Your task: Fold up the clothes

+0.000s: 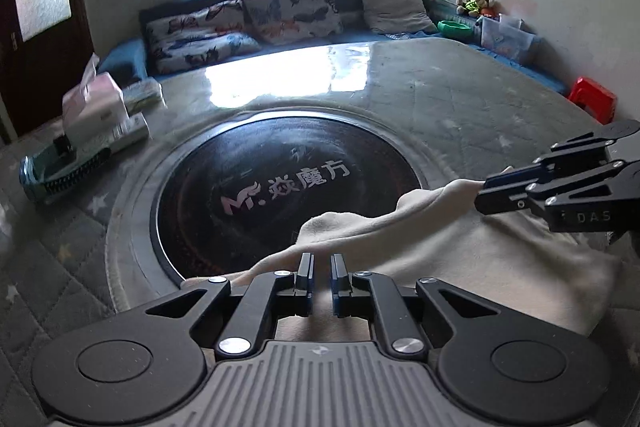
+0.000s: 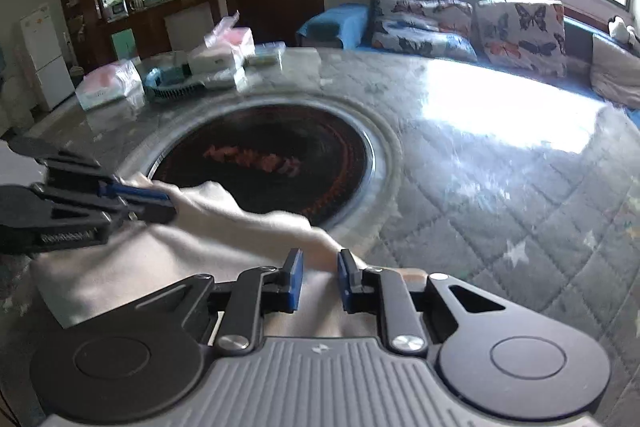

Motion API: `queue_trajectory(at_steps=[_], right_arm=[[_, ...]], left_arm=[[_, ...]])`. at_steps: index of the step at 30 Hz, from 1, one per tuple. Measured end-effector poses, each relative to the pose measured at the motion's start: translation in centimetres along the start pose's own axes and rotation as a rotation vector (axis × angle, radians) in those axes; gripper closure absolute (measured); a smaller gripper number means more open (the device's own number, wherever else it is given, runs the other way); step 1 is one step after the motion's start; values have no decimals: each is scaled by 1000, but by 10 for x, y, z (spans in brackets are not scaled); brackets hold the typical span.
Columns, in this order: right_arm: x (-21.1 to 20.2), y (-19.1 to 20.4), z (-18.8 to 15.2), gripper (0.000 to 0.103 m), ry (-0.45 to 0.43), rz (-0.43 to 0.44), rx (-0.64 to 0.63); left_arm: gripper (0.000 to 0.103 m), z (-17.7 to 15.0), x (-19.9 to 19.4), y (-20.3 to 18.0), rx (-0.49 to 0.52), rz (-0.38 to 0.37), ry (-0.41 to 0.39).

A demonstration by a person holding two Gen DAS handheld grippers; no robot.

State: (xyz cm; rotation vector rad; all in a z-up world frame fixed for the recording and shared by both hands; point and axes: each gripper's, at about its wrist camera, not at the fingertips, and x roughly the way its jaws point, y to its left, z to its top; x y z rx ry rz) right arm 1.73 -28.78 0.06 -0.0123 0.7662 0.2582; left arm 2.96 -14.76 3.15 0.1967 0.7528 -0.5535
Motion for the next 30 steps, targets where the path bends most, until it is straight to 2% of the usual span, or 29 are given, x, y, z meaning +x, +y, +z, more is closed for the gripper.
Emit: queue_trajectory(at_steps=[5, 14, 17, 24, 30], right_arm=[[6, 12, 13, 86, -13, 42, -19], [31, 20, 11, 86, 24, 15, -28], [26, 24, 13, 85, 12, 9, -40], [11, 43, 13, 85, -7, 57, -72], [20, 56, 4, 84, 13, 64, -74]], left_arm=[[94, 7, -2, -7, -3, -27, -27], [93, 8, 17, -8, -16, -29, 0], [91, 8, 13, -8, -26, -29, -7], [89, 1, -8, -9, -31, -37, -36], [89, -12, -13, -15, -35, -40, -31]])
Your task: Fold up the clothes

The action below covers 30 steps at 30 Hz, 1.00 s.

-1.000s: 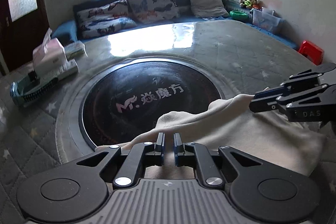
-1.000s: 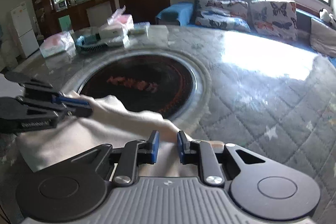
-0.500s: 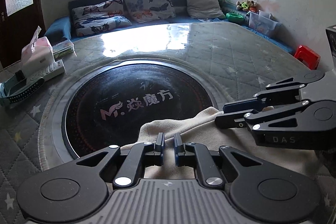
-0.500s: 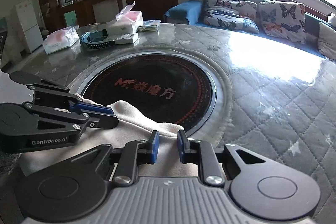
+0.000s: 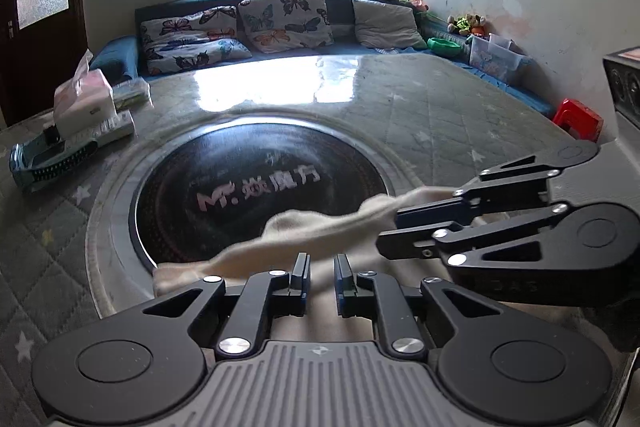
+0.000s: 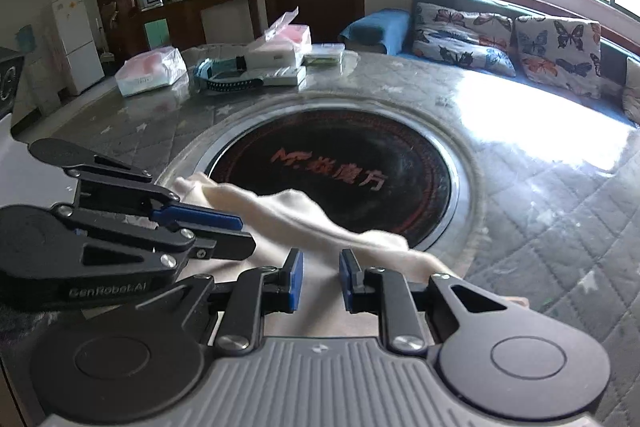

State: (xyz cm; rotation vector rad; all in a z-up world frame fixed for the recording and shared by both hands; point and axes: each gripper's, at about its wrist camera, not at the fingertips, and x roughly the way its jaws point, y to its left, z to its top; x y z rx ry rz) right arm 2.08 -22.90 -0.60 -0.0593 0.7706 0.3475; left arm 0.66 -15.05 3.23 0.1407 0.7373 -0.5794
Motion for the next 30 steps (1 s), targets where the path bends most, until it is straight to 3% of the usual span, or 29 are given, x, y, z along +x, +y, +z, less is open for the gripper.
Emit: queue_trajectory(at_steps=[10, 21, 25, 30], right_arm=[[-8, -1, -8, 83, -3, -32, -6], [-14, -31, -14, 81, -31, -83, 94], [-11, -34, -11, 81, -26, -98, 96], [-11, -34, -7, 81, -40, -93, 99]], left_arm=[[84, -6, -8, 1, -33, 16, -35], [84, -10, -11, 43, -156, 104, -38], [84, -9, -7, 48, -158, 136, -30], [84, -7, -10, 50, -176, 118, -40]])
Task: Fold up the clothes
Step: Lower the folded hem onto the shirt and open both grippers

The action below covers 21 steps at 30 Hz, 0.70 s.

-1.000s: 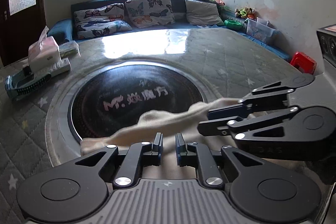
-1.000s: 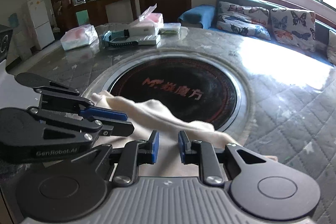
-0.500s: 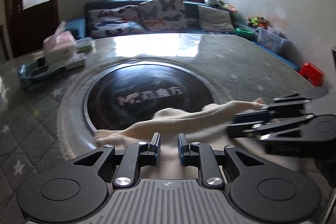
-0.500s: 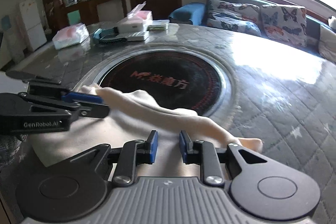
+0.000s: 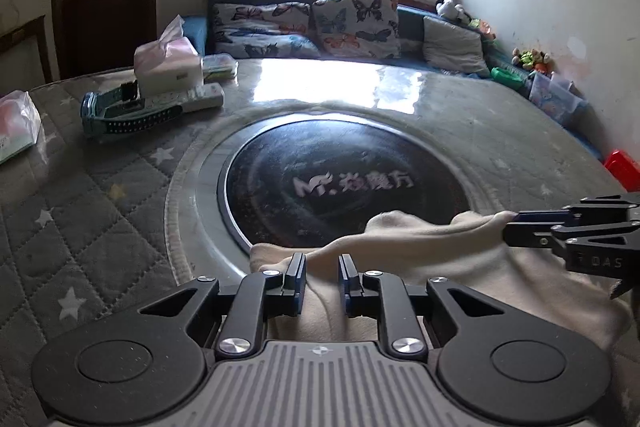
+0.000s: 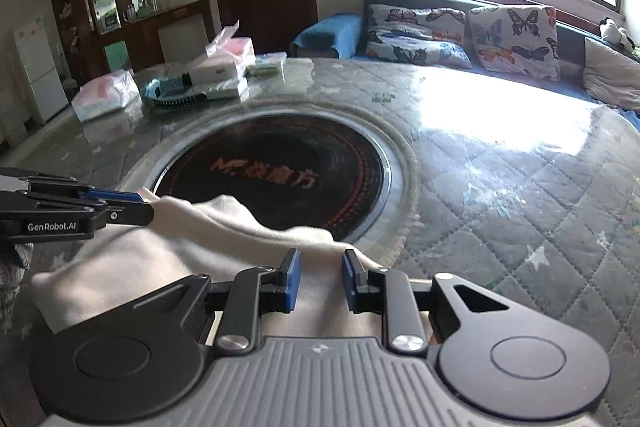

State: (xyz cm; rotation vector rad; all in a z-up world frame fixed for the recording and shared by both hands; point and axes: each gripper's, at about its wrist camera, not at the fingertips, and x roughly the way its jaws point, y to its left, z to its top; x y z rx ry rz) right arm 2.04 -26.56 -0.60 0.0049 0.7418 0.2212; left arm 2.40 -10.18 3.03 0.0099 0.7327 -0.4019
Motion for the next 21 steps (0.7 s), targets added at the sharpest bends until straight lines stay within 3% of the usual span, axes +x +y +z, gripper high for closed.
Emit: queue_trajectory(at_steps=[7, 21], right_arm=[[2, 0, 1, 81, 18, 3, -16], [-66, 52, -34, 80, -6, 138, -183]], left_arm=[[78, 0, -3, -11, 40, 5, 7], [76, -43, -57, -67, 224, -141, -36]])
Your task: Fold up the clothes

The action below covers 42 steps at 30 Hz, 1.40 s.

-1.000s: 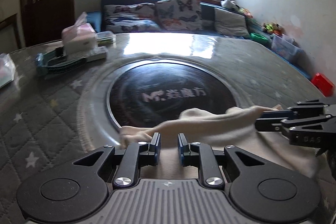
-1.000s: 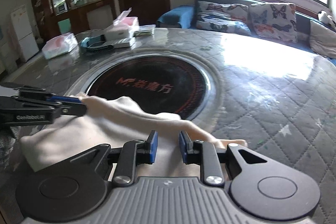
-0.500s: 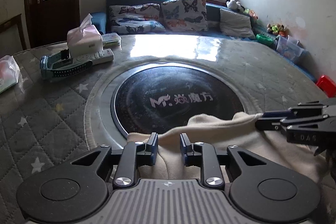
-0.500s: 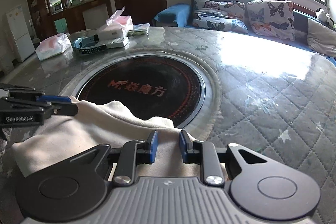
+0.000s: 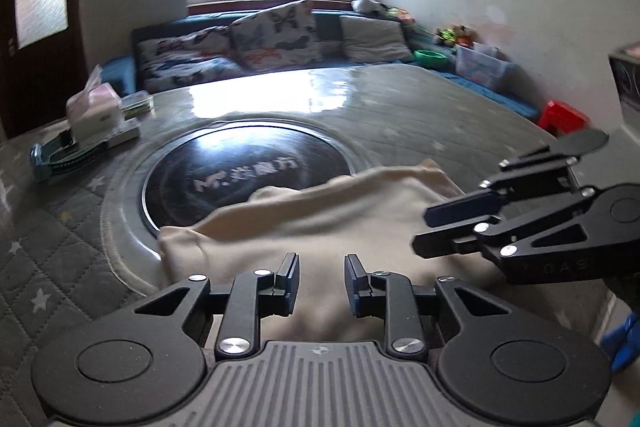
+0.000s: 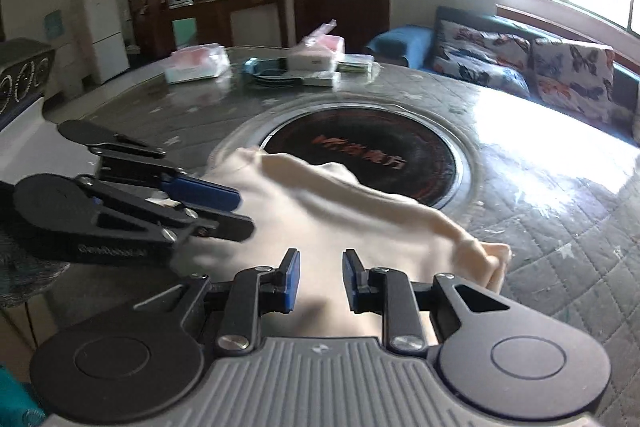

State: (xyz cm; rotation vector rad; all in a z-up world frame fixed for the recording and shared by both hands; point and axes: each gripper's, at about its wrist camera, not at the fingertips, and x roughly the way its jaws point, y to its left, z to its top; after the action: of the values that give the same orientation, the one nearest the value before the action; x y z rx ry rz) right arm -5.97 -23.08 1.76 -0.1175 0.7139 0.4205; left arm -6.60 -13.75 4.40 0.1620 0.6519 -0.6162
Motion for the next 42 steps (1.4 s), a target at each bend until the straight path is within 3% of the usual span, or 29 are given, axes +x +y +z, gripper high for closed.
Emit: queue_trajectory(at_steps=[5, 14, 21, 26, 30, 34, 42], right_arm=[[-3, 11, -10, 80, -2, 14, -21], [8, 19, -29, 80, 2, -31, -63], [-16, 5, -28, 81, -34, -67, -10], [-16, -12, -41, 80, -8, -105, 50], [-12, -19, -46, 80, -13, -89, 90], [-18, -19, -40, 79, -20, -88, 68], [-7, -35, -42, 79, -8, -85, 143]], left_arm=[[76, -11, -4, -13, 16, -34, 2], [75, -21, 3, -20, 46, -13, 18], [74, -22, 1, -19, 36, -12, 22], [74, -24, 1, -19, 35, -9, 19], [74, -23, 1, -19, 27, -6, 21], [73, -22, -7, -12, -7, 0, 11], [73, -26, -17, 16, -122, 33, 11]])
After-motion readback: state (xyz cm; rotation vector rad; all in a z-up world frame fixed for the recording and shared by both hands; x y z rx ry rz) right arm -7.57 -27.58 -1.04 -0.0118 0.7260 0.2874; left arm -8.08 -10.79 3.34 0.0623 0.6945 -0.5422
